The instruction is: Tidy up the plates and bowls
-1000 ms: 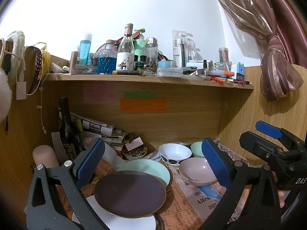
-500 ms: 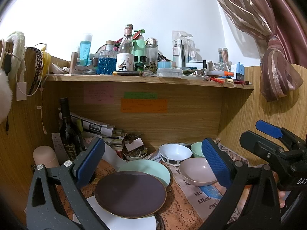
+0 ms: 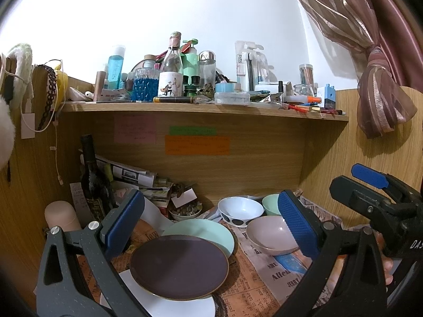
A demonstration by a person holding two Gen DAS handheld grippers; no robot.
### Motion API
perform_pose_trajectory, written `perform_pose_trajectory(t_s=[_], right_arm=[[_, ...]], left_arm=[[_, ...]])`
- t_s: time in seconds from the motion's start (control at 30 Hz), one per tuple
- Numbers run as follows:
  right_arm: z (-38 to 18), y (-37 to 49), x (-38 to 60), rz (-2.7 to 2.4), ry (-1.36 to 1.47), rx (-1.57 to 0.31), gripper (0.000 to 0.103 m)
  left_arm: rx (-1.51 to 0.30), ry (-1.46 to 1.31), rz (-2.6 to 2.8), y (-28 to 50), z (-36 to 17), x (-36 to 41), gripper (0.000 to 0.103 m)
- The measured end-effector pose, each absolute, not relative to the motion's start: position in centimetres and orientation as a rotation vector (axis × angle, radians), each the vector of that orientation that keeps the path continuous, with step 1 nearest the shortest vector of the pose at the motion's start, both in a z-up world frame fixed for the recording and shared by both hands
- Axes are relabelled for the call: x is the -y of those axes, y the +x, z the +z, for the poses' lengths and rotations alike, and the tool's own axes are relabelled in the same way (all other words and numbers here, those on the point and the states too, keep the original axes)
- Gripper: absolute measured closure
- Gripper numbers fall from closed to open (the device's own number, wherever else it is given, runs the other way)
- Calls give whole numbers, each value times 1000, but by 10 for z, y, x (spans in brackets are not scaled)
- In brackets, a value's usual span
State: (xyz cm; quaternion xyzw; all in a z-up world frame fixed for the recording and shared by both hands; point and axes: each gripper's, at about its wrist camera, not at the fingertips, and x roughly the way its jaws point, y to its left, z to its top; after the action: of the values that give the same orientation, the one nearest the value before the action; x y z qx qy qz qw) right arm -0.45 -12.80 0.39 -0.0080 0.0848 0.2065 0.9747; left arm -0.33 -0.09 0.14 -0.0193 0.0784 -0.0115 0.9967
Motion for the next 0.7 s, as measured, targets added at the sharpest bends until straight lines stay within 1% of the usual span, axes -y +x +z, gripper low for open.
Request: perform_pose_trajectory(t_s=[0.47, 0.7], right_arm=[[-7, 16, 116, 407, -27, -213, 0], [-33, 42, 105, 406, -43, -289, 0]], left_arm=[[-164, -46, 13, 5, -8, -14, 0], [-257, -73, 43, 24, -24, -44, 0]])
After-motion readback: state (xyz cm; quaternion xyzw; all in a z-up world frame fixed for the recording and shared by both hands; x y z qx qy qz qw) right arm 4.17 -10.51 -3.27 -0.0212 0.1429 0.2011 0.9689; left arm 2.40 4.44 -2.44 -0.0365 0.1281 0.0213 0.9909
